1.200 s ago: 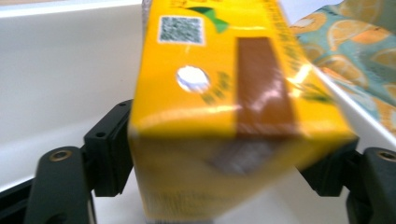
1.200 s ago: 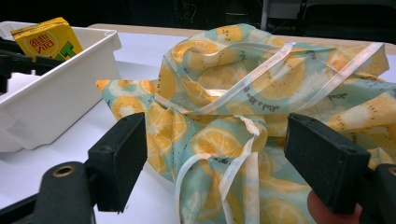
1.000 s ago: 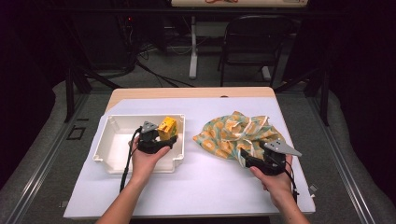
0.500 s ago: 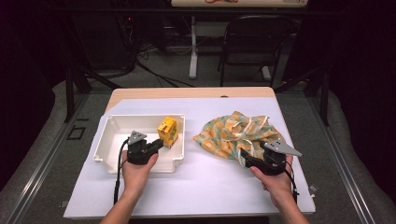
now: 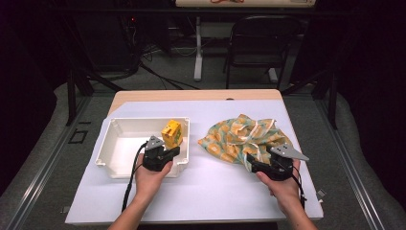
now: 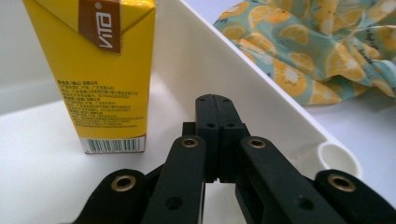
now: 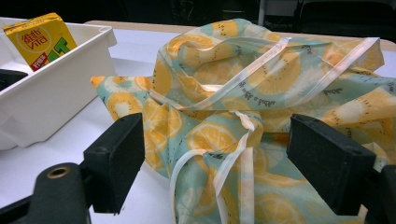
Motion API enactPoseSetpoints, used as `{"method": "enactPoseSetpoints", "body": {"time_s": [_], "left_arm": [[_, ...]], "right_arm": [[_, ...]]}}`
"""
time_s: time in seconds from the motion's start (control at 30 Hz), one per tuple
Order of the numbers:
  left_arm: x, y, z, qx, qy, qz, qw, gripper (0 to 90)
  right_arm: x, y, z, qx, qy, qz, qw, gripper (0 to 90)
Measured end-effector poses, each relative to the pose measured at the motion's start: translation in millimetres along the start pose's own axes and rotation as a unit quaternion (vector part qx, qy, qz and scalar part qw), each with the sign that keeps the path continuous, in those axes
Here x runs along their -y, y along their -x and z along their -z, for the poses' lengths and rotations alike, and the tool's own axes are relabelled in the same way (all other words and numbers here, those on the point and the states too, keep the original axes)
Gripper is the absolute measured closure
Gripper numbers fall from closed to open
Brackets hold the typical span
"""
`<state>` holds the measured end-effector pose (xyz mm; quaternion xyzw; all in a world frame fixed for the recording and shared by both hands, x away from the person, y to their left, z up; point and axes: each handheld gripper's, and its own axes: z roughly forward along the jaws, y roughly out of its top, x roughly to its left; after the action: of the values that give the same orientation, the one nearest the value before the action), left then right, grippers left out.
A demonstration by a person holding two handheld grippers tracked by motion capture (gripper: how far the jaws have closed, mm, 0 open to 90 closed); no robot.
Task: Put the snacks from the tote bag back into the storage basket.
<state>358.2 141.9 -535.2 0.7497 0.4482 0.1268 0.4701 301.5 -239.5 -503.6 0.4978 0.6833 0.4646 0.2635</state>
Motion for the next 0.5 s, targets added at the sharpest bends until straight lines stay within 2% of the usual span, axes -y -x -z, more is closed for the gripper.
{"method": "enactPoseSetpoints", "body": {"time_s": [0.17, 0.4, 0.5], "left_arm": [[-0.9, -6.0, -5.3, -0.015, 0.003, 0.007, 0.9999, 90.0], [-0.9, -16.4, -9.2, -0.016, 0.003, 0.024, 0.9996, 90.0], [-3.1, -16.5, -8.9, -0.020, -0.006, 0.015, 0.9997, 90.0]], "right_arm": [[-0.4, -2.1, -0.7, 0.000, 0.002, 0.002, 1.0000, 19.0], [0.6, -3.7, -2.2, 0.000, -0.004, 0.004, 1.0000, 19.0], [0.7, -3.9, -2.4, 0.000, -0.005, 0.005, 1.0000, 19.1]]}}
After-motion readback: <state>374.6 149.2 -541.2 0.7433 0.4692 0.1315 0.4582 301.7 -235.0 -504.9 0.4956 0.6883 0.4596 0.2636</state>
